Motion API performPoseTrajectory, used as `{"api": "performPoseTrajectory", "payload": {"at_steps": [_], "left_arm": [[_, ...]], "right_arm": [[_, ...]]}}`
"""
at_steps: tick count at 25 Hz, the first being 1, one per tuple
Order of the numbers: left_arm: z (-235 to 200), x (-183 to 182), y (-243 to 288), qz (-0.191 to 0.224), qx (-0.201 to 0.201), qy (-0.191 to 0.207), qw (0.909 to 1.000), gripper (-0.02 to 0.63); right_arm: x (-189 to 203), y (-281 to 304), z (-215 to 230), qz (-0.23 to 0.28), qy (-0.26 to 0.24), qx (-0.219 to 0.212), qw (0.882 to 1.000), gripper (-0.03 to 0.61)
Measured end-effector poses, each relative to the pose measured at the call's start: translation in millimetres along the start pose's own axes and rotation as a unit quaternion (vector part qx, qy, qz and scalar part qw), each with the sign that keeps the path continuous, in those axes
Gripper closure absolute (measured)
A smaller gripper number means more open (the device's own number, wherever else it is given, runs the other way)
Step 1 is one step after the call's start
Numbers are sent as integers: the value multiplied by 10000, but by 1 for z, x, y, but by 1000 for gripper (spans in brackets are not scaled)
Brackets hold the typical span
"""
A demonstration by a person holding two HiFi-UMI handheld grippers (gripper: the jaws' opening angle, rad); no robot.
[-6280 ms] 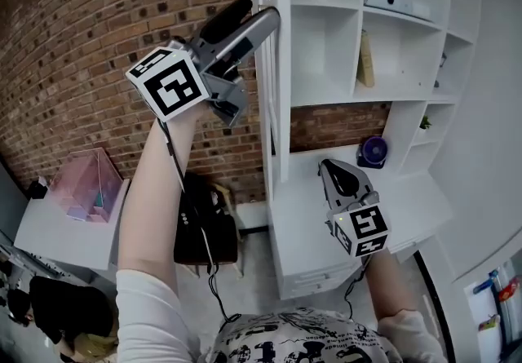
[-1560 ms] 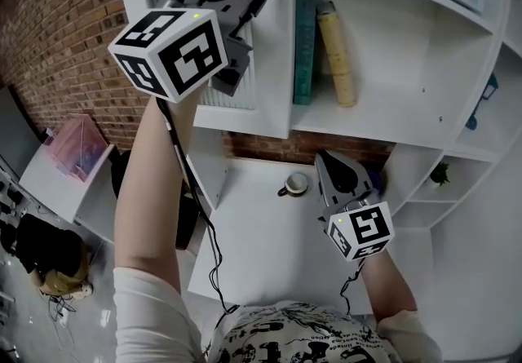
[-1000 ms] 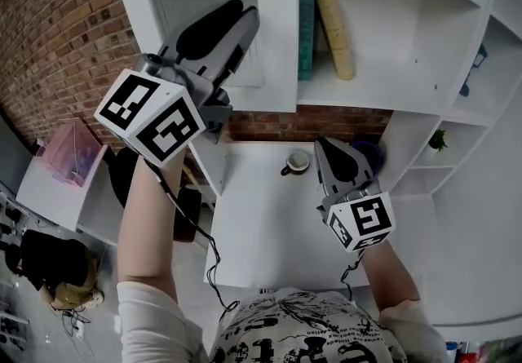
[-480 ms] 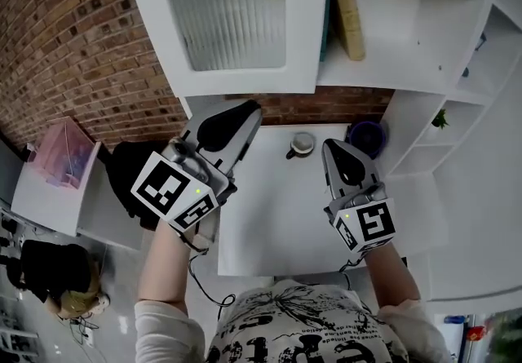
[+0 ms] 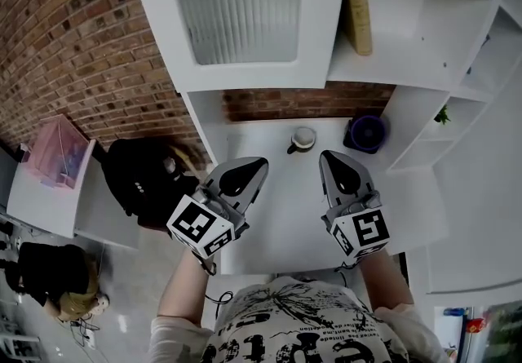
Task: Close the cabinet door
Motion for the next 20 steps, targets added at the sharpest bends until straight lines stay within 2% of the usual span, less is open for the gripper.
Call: {"api": "performPoseTrajectory", "payload": {"at_steps": [4,8,20], "left_arm": [[-1,20,-3,34,-80,-363,9993,600],[-9,24,-7,17,-365,-498,9981,600],[-20,23,-3,-94,-633,-230,9977,600]], "right_arm": [[4,0,-1,-71,-104,-6,9999,565],[10,-1,-1,-176,-33,-37,9998,565],[27,1,-3,-319,-8,-435,9985,565]]}}
Point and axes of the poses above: the fingertips, and each gripper's own axes: y forward along the fingers, z to its right, x out of its underside, the point moved 5 cm from there along -y, backward along the fingers, and after that the axes turned 7 degrees about x, right-handed, at the moved point
